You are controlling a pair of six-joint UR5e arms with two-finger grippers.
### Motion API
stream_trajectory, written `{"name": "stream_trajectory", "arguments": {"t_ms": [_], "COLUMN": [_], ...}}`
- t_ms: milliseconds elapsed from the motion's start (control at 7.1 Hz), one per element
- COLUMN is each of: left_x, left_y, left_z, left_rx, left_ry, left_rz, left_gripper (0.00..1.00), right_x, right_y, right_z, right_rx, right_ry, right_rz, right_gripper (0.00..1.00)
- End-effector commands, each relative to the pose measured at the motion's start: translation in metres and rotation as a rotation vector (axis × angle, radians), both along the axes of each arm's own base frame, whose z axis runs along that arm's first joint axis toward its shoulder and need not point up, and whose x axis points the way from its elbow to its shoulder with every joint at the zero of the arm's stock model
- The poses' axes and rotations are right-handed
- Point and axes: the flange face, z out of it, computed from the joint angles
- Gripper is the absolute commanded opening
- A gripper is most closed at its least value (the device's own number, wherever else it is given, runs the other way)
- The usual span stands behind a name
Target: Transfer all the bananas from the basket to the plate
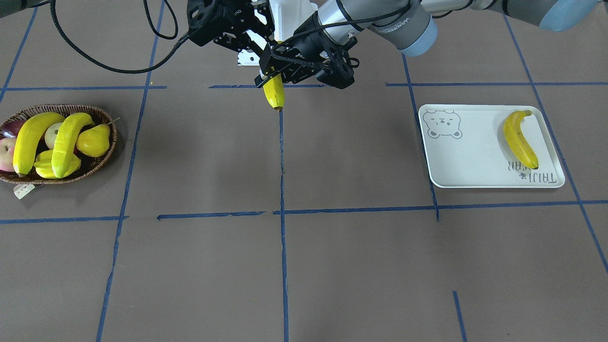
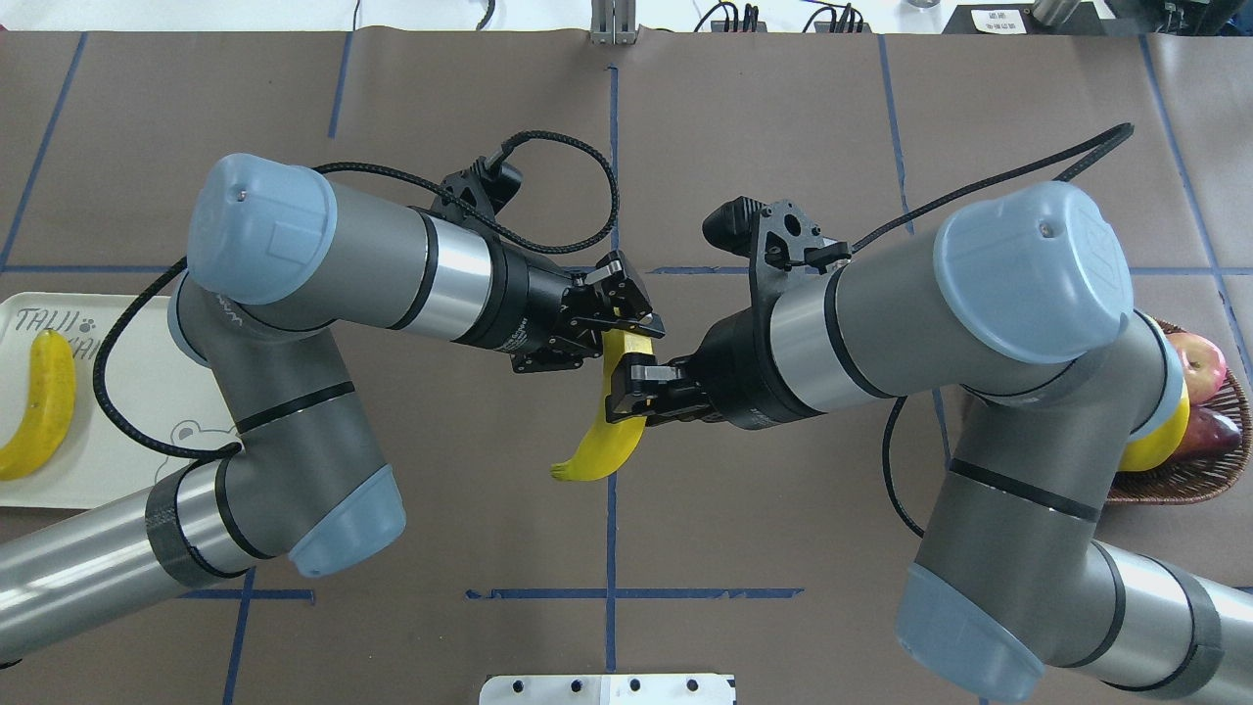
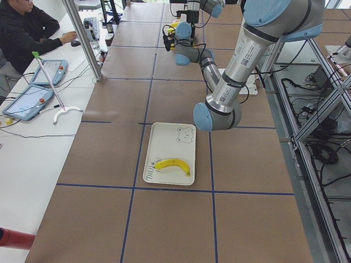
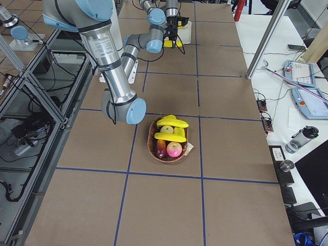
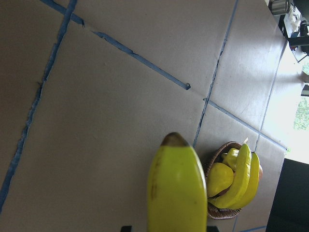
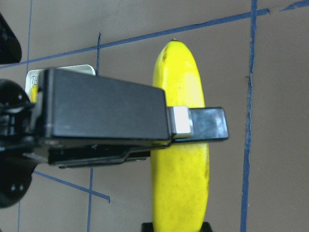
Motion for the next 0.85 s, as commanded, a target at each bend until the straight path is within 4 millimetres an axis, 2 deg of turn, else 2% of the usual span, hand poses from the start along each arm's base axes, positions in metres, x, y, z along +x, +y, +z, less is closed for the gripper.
{"name": "stream_trajectory", "arguments": {"t_ms": [0, 141, 282, 423, 564, 704], "left_x": [-0.005, -0.006, -0.004, -0.006, -0.013, -0.037], "left_y": [-0.006, -0.008, -0.010, -0.016, -0.031, -0.044], "left_z": [0.003, 0.004, 0.014, 0.042, 0.084, 0.108], "left_rx": [-0.005, -0.006, -0.019, -0.051, -0.102, -0.053], "left_ry": [-0.011, -0.012, -0.031, -0.079, -0.211, -0.385], "left_rz": [-0.009, -0.011, -0.012, -0.021, -0.042, -0.045], "left_gripper": [0.00, 0.00, 0.00, 0.00, 0.00, 0.00], "right_x": [0.000, 0.003, 0.006, 0.012, 0.021, 0.029], "right_y": [0.000, -0.001, 0.000, -0.005, -0.009, -0.017], "right_z": [0.000, 0.000, -0.001, 0.000, -0.001, 0.004], "right_rx": [0.000, 0.003, 0.005, 0.004, 0.007, 0.000], "right_ry": [0.001, -0.001, -0.004, -0.004, -0.009, 0.000], "right_rz": [-0.001, 0.002, 0.005, 0.017, 0.033, 0.051], "right_gripper": [1.00, 1.00, 1.00, 1.00, 1.00, 1.00]}}
